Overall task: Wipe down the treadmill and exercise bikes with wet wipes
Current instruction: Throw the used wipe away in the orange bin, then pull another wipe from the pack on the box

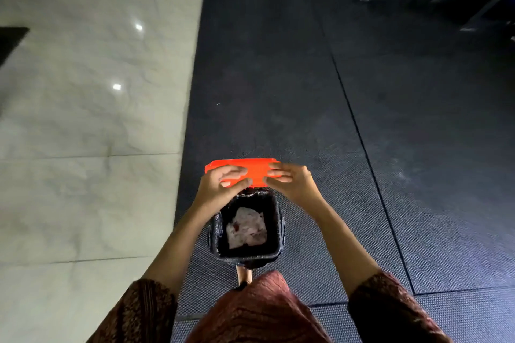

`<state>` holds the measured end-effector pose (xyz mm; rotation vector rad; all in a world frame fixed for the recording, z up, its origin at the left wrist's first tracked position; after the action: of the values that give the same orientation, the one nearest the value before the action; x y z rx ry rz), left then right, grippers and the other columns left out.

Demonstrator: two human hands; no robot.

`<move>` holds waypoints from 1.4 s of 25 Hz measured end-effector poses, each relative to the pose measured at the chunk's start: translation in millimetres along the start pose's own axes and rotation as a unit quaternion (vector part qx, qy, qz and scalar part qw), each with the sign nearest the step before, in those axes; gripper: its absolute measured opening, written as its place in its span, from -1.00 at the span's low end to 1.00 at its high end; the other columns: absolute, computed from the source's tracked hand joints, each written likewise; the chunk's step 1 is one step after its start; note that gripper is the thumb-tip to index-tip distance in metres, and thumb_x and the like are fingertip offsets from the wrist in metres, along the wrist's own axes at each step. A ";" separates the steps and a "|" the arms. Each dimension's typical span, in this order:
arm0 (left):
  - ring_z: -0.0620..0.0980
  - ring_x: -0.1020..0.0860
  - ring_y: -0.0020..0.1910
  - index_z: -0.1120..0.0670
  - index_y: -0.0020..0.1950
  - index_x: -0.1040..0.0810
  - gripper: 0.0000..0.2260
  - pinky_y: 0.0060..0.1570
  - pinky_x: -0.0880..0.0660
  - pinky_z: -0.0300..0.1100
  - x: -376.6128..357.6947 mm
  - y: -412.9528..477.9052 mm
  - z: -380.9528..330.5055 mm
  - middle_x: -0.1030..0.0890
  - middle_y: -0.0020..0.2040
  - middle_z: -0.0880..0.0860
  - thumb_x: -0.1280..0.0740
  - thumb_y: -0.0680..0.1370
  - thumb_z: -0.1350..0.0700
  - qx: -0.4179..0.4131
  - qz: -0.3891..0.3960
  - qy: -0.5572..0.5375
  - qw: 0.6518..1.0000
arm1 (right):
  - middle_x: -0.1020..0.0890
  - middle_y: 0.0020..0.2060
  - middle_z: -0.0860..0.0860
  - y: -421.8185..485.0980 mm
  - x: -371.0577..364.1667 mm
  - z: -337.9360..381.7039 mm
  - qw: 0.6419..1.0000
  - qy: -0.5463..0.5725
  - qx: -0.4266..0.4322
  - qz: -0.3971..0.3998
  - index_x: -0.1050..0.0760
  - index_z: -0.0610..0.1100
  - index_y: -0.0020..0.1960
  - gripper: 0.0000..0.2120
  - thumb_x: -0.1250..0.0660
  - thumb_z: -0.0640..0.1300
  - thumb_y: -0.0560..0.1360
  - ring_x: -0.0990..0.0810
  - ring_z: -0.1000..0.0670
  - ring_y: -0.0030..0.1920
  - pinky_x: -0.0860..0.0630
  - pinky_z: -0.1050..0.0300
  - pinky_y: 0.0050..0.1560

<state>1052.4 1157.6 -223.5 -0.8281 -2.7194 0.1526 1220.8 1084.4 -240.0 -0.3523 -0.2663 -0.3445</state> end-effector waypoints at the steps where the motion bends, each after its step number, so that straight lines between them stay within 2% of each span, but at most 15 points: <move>1: -0.28 -0.60 -0.03 -0.05 -0.07 -0.59 -0.80 0.13 -0.49 -0.28 -7.2 -0.9 -9.3 -0.66 -0.03 -0.07 -0.51 0.41 0.19 -0.015 0.016 0.008 1.000 | -0.65 -0.01 -0.08 -8.7 8.8 6.4 1.000 0.002 0.008 -0.010 -0.54 -0.20 0.22 -0.60 -0.50 -0.20 0.40 -0.64 0.03 -0.05 -0.57 0.25 0.03; 3: -0.36 -0.58 -0.09 -0.07 -0.09 -0.58 -0.77 0.08 -0.48 -0.35 -18.8 -1.1 -25.6 -0.66 -0.03 -0.03 -0.54 0.39 0.18 -0.037 0.038 0.019 0.998 | -0.66 -0.01 -0.05 -25.6 26.1 15.3 0.999 0.007 0.017 -0.031 -0.55 -0.18 0.21 -0.61 -0.50 -0.21 0.40 -0.62 0.09 -0.08 -0.57 0.26 0.00; 6: -0.30 -0.58 -0.11 0.01 -0.06 -0.60 -0.80 -0.04 -0.49 -0.42 -48.2 -4.0 -52.5 -0.66 -0.01 0.06 -0.51 0.41 0.24 -0.059 0.087 0.018 0.994 | -0.65 -0.04 0.01 -65.4 63.8 21.8 0.995 0.027 0.017 -0.094 -0.56 -0.12 0.19 -0.62 -0.51 -0.18 0.39 -0.61 0.14 -0.10 -0.56 0.28 -0.04; 8: -0.29 -0.58 -0.12 0.05 -0.05 -0.60 -0.81 -0.12 -0.48 -0.42 -75.8 -6.3 -73.1 -0.66 -0.06 -0.01 -0.49 0.42 0.26 -0.079 0.142 0.012 0.987 | -0.65 -0.03 0.01 -97.5 92.5 20.6 0.986 0.042 0.010 -0.159 -0.56 -0.10 0.19 -0.61 -0.52 -0.16 0.39 -0.62 0.15 -0.10 -0.57 0.23 0.01; 11: -0.33 -0.58 -0.13 -0.03 -0.07 -0.62 -0.75 -0.01 -0.49 -0.39 -123.5 -13.3 -106.7 -0.66 -0.13 -0.19 -0.55 0.31 0.01 -0.132 0.235 0.022 0.963 | -0.66 -0.05 0.02 -153.2 127.6 16.4 0.964 0.048 -0.011 -0.262 -0.57 -0.14 0.18 -0.61 -0.53 -0.16 0.38 -0.62 0.15 -0.10 -0.54 0.36 -0.03; 12: -0.34 -0.58 -0.13 -0.04 -0.07 -0.62 -0.74 0.00 -0.49 -0.38 -143.3 -21.0 -117.5 -0.66 -0.13 -0.20 -0.54 0.29 -0.03 -0.146 0.271 0.032 0.951 | -0.66 -0.06 0.02 -177.9 137.0 13.3 0.951 0.055 -0.021 -0.305 -0.57 -0.15 0.17 -0.62 -0.53 -0.17 0.38 -0.62 0.15 -0.11 -0.54 0.36 -0.06; 14: -0.39 -0.56 -0.16 0.03 -0.05 -0.63 -0.80 -0.01 -0.47 -0.37 -181.3 -45.0 -132.1 -0.67 -0.09 -0.10 -0.54 0.37 0.13 -0.172 0.334 0.043 0.926 | -0.66 -0.09 0.01 -230.1 148.5 4.2 0.918 0.073 -0.038 -0.387 -0.58 -0.16 0.14 -0.65 -0.53 -0.19 0.37 -0.62 0.22 -0.19 -0.54 0.34 -0.12; 16: -0.42 -0.55 -0.20 0.10 -0.01 -0.64 -0.82 -0.06 -0.44 -0.44 -214.0 -85.2 -144.8 -0.66 -0.07 -0.01 -0.49 0.42 0.26 -0.205 0.391 0.049 0.896 | -0.67 -0.11 -0.03 -289.7 148.8 -10.2 0.880 0.088 -0.058 -0.463 -0.59 -0.19 0.12 -0.68 -0.52 -0.23 0.38 -0.58 0.33 -0.31 -0.50 0.41 -0.21; 18: -0.42 -0.55 -0.21 0.13 -0.01 -0.64 -0.83 -0.07 -0.44 -0.45 -246.7 -140.2 -146.6 -0.65 -0.09 -0.01 -0.48 0.42 0.27 -0.228 0.463 0.047 0.855 | -0.67 -0.09 -0.06 -358.8 140.1 -24.7 0.837 0.091 -0.079 -0.534 -0.60 -0.20 0.11 -0.69 -0.51 -0.25 0.38 -0.56 0.34 -0.33 -0.49 0.43 -0.20; 20: -0.39 -0.56 -0.21 0.08 -0.05 -0.63 -0.82 -0.02 -0.48 -0.32 -271.9 -188.2 -140.6 -0.66 -0.14 -0.09 -0.52 0.40 0.23 -0.224 0.529 0.041 0.817 | -0.67 -0.10 -0.05 -417.4 124.0 -34.8 0.805 0.103 -0.101 -0.575 -0.60 -0.19 0.10 -0.70 -0.51 -0.26 0.38 -0.56 0.31 -0.32 -0.50 0.39 -0.16; 23: -0.30 -0.59 -0.18 -0.07 -0.12 -0.63 -0.79 0.01 -0.54 -0.18 -314.4 -305.5 -130.6 -0.67 -0.21 -0.20 -0.58 0.31 0.06 -0.239 0.647 0.056 0.722 | -0.66 -0.11 -0.06 -547.2 78.5 -50.0 0.712 0.117 -0.128 -0.681 -0.60 -0.20 0.10 -0.70 -0.51 -0.25 0.38 -0.58 0.24 -0.30 -0.50 0.35 -0.21; 27: -0.16 -0.62 -0.14 -0.05 -0.10 -0.62 -0.81 0.03 -0.54 -0.13 -329.8 -493.7 -120.0 -0.67 -0.12 -0.06 -0.52 0.39 0.20 -0.257 0.769 0.042 0.584 | -0.67 -0.14 -0.04 -715.1 -20.9 -53.8 0.581 0.129 -0.155 -0.789 -0.58 -0.10 0.07 -0.75 -0.48 -0.24 0.41 -0.62 0.17 -0.24 -0.53 0.28 -0.22; 29: -0.14 -0.61 -0.11 -0.04 -0.07 -0.62 -0.83 0.04 -0.53 -0.14 -313.8 -589.9 -108.2 -0.68 -0.09 -0.04 -0.51 0.41 0.17 -0.283 0.819 0.034 0.497 | -0.67 -0.12 -0.05 -789.8 -81.1 -47.4 0.503 0.113 -0.183 -0.837 -0.57 -0.10 0.08 -0.73 -0.48 -0.25 0.41 -0.63 0.21 -0.25 -0.55 0.30 -0.19; 32: -0.28 -0.57 -0.21 -0.04 -0.07 -0.64 -0.84 -0.02 -0.50 -0.20 -261.9 -735.0 -73.8 -0.67 -0.15 -0.09 -0.51 0.41 0.15 -0.285 0.882 0.029 0.375 | -0.65 -0.07 -0.15 -892.4 -196.4 -34.2 0.369 0.106 -0.228 -0.895 -0.56 -0.25 0.15 -0.70 -0.45 -0.30 0.43 -0.60 0.16 -0.27 -0.54 0.36 -0.19; 35: -0.25 -0.59 -0.23 -0.05 -0.10 -0.64 -0.76 -0.01 -0.51 -0.14 -194.4 -853.9 -31.1 -0.67 -0.20 -0.11 -0.60 0.30 0.01 -0.250 0.925 0.032 0.282 | -0.67 -0.05 -0.18 -966.8 -311.0 -18.1 0.278 0.097 -0.279 -0.914 -0.58 -0.27 0.13 -0.72 -0.45 -0.28 0.43 -0.59 0.18 -0.26 -0.54 0.35 -0.18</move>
<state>764.8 341.7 -84.2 -3.2252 -0.0293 -0.3085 581.9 312.5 -73.4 -0.5375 -0.1633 -2.9357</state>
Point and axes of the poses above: each hand's wrist, its own y-axis towards the middle knuckle, its own x-axis out of the back of the hand, z = x × y, the point moved 8 cm from there along y, towards the middle knuckle
